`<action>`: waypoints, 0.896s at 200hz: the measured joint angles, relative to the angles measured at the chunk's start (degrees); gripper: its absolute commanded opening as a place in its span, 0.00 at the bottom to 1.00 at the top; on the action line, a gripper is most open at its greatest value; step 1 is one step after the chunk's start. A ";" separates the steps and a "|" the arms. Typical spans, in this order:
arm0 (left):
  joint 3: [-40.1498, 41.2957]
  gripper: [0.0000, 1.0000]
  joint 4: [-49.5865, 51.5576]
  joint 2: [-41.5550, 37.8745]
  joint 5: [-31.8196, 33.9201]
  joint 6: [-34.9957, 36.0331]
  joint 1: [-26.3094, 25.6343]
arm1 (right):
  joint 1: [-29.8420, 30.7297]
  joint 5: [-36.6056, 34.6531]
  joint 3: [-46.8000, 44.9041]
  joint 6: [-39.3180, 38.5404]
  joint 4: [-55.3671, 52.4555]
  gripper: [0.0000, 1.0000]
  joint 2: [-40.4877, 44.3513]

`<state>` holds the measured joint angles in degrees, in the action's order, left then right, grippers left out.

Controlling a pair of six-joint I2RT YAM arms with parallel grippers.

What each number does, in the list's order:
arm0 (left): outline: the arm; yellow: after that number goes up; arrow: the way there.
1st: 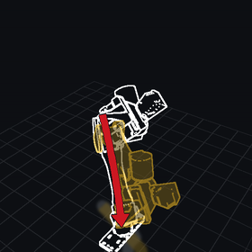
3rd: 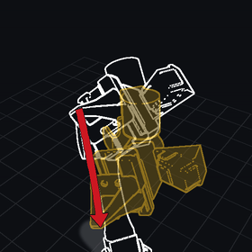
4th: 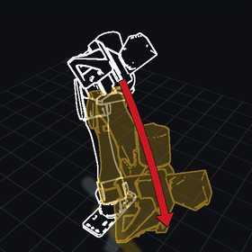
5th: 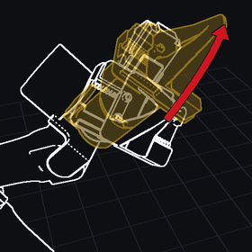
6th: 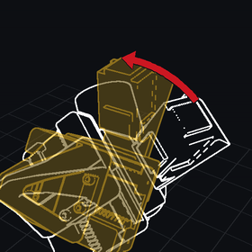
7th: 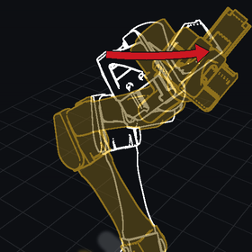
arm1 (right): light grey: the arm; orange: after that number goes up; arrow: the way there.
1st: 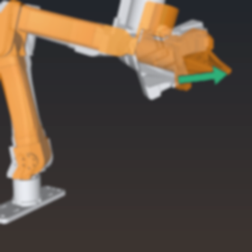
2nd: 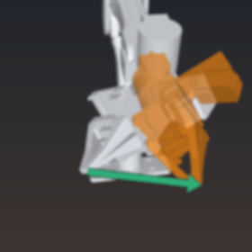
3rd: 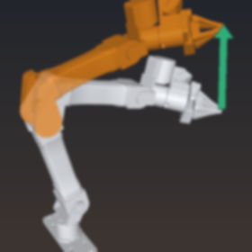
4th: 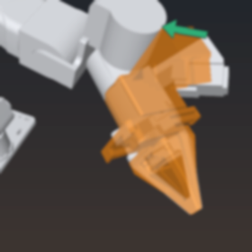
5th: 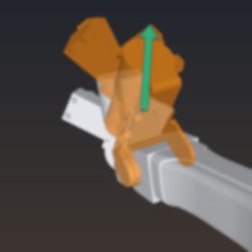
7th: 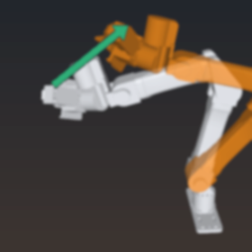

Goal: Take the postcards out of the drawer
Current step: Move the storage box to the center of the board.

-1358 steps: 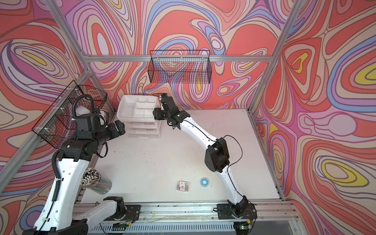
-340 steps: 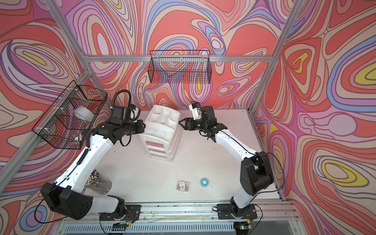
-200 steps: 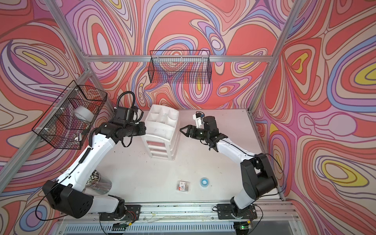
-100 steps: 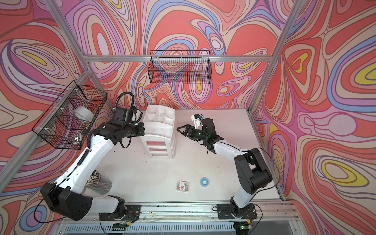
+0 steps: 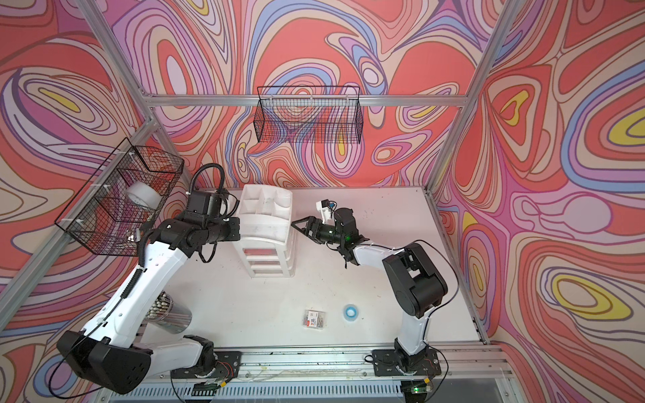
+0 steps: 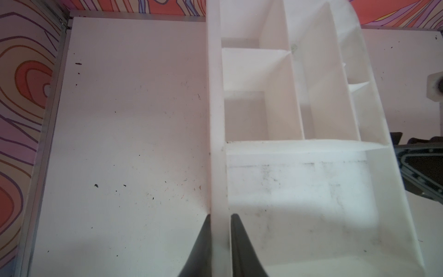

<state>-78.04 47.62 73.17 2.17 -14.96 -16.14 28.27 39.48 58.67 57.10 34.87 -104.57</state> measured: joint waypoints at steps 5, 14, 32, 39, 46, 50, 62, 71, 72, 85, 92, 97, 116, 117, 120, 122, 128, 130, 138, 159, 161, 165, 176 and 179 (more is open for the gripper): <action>0.00 0.33 -0.09 0.00 0.00 0.20 0.00 | 0.11 0.04 0.00 0.15 0.46 0.84 -0.02; 0.00 0.37 -0.31 0.00 -0.04 0.39 0.02 | 0.33 0.13 0.00 0.57 1.22 0.84 -0.02; 0.00 0.40 -0.90 0.00 -0.24 0.70 0.24 | 0.68 0.44 0.00 1.09 2.69 0.85 -0.02; -0.02 0.40 -1.11 0.00 -0.48 0.85 0.42 | 0.72 0.48 -0.02 1.14 3.08 0.85 -0.02; -0.02 0.40 -1.29 0.00 -0.66 0.87 0.68 | 0.81 0.55 -0.02 1.14 3.32 0.86 -0.02; -0.02 0.40 -1.38 0.02 -0.70 0.90 0.83 | 0.83 0.59 -0.02 1.14 3.39 0.86 -0.02; -0.02 0.38 -1.84 0.09 -1.07 0.94 1.53 | 0.98 0.68 -0.02 1.16 3.65 0.86 -0.02; -0.02 0.36 -2.25 0.20 -1.49 0.94 2.12 | 1.07 0.74 -0.02 1.29 3.87 0.87 -0.02; -0.02 0.36 -2.29 0.22 -1.53 0.92 2.19 | 1.07 0.79 -0.02 1.31 3.93 0.87 -0.02; -0.13 0.32 -2.82 0.50 -2.21 0.90 3.15 | 1.07 0.83 -0.04 1.53 4.46 0.88 -0.02; -0.22 0.30 -2.97 0.79 -2.54 0.87 3.54 | 1.07 0.85 -0.09 1.77 4.90 0.89 -0.02; -0.24 0.28 -3.15 0.92 -2.82 0.85 3.85 | 1.07 0.83 -0.11 1.79 5.07 0.90 -0.02; -0.31 0.25 -3.74 1.51 -3.91 0.83 4.59 | 1.07 0.87 -0.09 2.19 5.70 0.91 -0.02; -0.31 0.25 -3.76 1.53 -3.93 0.83 4.61 | 1.07 0.87 -0.09 2.23 5.75 0.91 -0.02; -0.31 0.23 -3.85 1.60 -4.09 0.83 4.66 | 1.07 0.87 -0.09 2.34 5.86 0.91 -0.02; -0.31 0.22 -3.89 1.64 -4.11 0.83 4.70 | 1.07 0.87 -0.09 2.34 5.86 0.91 -0.02; -0.31 0.19 -4.02 1.75 -4.35 0.83 4.81 | 1.07 0.87 -0.09 2.49 6.05 0.91 -0.02; -0.31 0.19 -4.09 1.79 -4.59 0.85 4.83 | 1.07 0.87 -0.09 2.54 6.12 0.92 -0.02; -0.31 0.16 -4.20 1.95 -4.92 0.85 4.85 | 1.07 0.87 -0.09 2.80 6.56 0.92 -0.04; -0.31 0.10 -4.48 2.14 -5.42 0.85 4.85 | 1.20 0.94 -0.09 3.76 8.26 0.92 -0.33; -0.31 0.09 -4.48 2.14 -5.42 0.85 4.85 | 1.25 0.96 -0.09 3.89 8.44 0.92 -0.37; -0.31 0.08 -4.55 2.16 -5.44 0.79 4.85 | 1.31 1.01 -0.09 4.07 8.76 0.92 -0.50; -0.31 0.05 -4.74 2.25 -5.57 0.72 4.90 | 1.49 1.14 -0.04 4.76 10.01 0.92 -1.09; -0.31 0.05 -4.83 2.25 -5.70 0.63 4.96 | 1.55 1.18 -0.02 4.94 10.23 0.92 -1.27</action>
<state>-78.35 42.78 75.42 -3.53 -14.33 -11.18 29.82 40.66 58.65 62.04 45.10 -105.84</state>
